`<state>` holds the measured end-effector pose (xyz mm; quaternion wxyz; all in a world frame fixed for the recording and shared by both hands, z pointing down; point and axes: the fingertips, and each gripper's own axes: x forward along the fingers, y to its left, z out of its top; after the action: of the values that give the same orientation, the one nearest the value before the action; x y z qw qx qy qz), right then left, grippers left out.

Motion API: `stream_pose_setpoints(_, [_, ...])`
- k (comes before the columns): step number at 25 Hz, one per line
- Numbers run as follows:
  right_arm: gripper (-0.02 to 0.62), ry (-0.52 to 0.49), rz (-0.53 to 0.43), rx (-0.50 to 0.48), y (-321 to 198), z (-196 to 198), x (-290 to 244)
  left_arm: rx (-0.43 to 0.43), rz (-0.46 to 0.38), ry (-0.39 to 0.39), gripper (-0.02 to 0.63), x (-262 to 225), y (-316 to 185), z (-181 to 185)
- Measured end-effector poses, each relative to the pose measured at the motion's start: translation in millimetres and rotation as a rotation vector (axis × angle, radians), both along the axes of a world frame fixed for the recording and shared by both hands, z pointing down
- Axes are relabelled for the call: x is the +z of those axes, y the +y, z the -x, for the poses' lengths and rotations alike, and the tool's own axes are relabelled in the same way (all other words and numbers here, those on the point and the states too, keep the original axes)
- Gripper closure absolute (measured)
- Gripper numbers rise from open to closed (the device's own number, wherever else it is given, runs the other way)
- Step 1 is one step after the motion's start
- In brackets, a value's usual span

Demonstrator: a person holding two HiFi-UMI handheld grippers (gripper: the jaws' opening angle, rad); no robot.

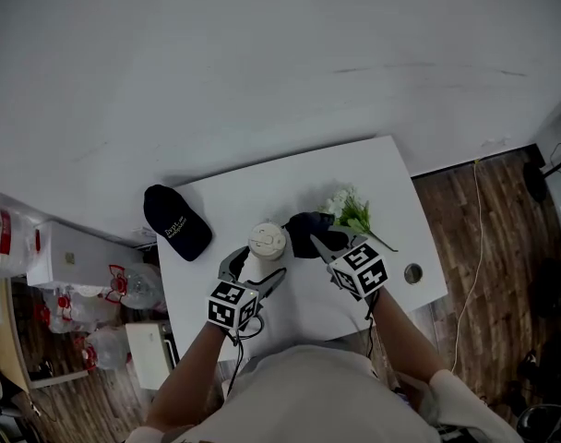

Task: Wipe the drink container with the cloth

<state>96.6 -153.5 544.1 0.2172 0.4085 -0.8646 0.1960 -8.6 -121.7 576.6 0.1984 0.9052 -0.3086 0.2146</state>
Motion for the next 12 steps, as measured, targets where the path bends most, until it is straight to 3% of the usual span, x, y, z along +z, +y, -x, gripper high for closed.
stream_pose_setpoints(9, [0.551, -0.083, -0.168, 0.023, 18.3, 6.1, -119.9, -0.058, -0.169, 0.031, 0.188, -82.4, 3.3, 28.5])
stream_pose_setpoints(12, [0.551, -0.07, -0.234, 0.015, 21.8, 11.5, -157.5, -0.084, -0.268, 0.005, 0.291, -119.4, -3.1, 44.5])
